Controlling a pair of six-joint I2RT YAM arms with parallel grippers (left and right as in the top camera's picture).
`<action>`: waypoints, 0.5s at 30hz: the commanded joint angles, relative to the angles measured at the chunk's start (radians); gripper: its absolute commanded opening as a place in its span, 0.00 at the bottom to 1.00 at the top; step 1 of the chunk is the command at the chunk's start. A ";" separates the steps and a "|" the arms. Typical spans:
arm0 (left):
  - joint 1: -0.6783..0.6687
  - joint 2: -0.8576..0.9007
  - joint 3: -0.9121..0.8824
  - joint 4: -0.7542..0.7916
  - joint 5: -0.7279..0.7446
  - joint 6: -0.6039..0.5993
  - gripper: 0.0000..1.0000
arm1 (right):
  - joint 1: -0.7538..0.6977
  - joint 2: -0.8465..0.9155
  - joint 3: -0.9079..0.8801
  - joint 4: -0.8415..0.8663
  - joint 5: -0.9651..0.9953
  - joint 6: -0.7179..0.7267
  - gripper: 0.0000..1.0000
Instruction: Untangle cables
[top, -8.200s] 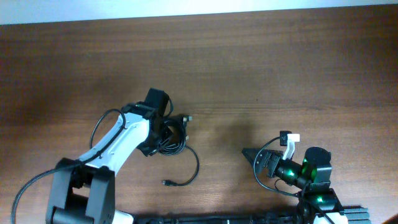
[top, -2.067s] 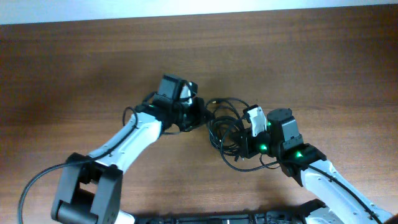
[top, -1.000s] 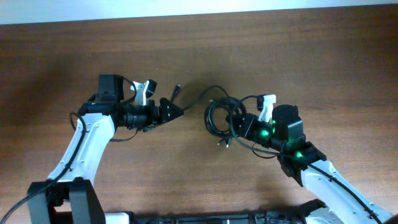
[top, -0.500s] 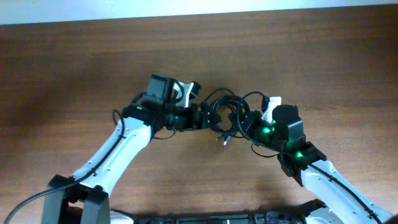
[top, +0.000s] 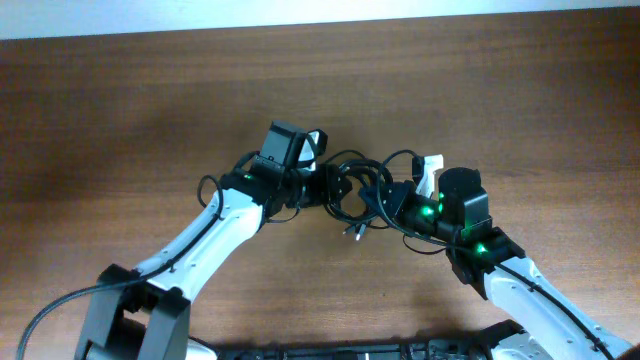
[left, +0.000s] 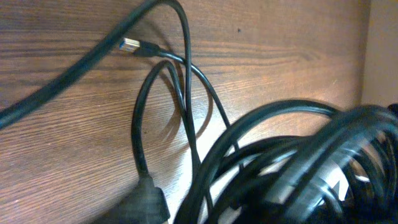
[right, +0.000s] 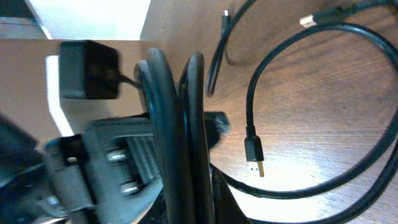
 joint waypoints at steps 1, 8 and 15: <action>-0.011 0.026 0.006 0.011 -0.019 0.019 0.00 | -0.008 -0.004 0.008 0.017 -0.001 -0.032 0.04; 0.201 0.021 0.006 0.021 0.243 0.115 0.00 | -0.007 -0.004 0.008 -0.152 0.101 -0.497 0.41; 0.206 0.021 0.006 0.026 0.343 0.182 0.00 | -0.008 -0.005 0.008 -0.348 0.325 -0.499 0.68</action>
